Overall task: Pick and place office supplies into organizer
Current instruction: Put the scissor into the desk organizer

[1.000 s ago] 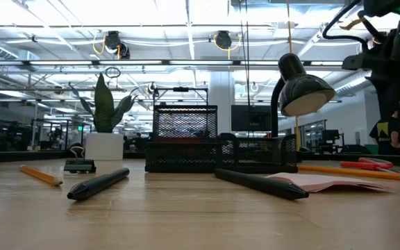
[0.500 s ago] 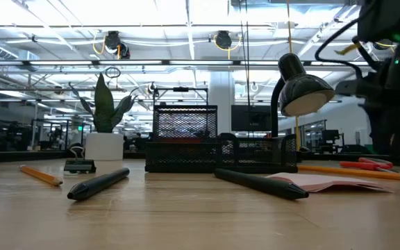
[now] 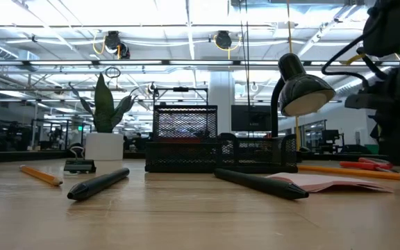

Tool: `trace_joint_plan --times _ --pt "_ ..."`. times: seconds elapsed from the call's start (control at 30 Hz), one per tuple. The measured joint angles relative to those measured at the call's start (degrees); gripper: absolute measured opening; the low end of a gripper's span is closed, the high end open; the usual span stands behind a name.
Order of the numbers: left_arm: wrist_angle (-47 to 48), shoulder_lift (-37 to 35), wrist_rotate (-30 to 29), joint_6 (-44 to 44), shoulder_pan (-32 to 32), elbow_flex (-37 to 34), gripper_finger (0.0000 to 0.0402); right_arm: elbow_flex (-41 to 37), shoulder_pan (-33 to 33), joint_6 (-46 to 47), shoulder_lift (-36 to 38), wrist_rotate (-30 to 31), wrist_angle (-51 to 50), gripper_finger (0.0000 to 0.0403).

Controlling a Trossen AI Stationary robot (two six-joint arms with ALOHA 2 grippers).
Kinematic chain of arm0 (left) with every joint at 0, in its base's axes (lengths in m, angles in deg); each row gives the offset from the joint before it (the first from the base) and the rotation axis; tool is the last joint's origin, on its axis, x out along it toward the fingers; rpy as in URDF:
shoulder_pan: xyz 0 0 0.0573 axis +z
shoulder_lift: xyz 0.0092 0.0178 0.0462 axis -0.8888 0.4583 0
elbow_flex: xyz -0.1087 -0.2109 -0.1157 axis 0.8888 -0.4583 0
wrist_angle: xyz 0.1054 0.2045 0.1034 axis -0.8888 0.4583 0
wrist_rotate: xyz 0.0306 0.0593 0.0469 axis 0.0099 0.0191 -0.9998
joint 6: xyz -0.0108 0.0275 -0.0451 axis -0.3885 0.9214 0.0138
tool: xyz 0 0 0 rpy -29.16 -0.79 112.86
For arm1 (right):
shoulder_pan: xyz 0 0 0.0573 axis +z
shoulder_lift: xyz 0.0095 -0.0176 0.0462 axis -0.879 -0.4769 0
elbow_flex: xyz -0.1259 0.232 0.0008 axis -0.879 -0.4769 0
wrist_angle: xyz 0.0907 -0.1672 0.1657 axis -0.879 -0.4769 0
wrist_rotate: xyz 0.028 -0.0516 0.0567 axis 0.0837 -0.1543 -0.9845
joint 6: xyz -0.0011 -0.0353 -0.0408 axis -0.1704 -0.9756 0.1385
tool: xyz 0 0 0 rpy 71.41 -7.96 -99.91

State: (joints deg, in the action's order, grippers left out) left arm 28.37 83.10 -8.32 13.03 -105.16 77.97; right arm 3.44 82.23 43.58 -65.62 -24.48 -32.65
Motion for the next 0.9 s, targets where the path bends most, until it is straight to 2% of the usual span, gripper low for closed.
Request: trace_joint_plan --times 0.1,0.43,0.67,0.9 --pt "0.0 0.0 0.04 -0.02 0.01 0.0 0.0127 0.0 0.0 0.19 0.09 0.37 -0.8 0.0116" --pt "0.0 0.0 0.65 -0.27 0.0 0.0 0.0127 0.04 -0.02 2.12 6.6 9.06 -4.71 0.0116" --pt "0.03 0.02 2.35 -0.69 0.0 0.0 0.0127 0.04 -0.04 3.5 7.56 10.69 -4.69 0.0114" --pt "0.35 0.02 3.13 -1.51 0.0 0.0 0.0127 0.07 0.0 3.67 6.85 10.0 -4.65 0.0093"
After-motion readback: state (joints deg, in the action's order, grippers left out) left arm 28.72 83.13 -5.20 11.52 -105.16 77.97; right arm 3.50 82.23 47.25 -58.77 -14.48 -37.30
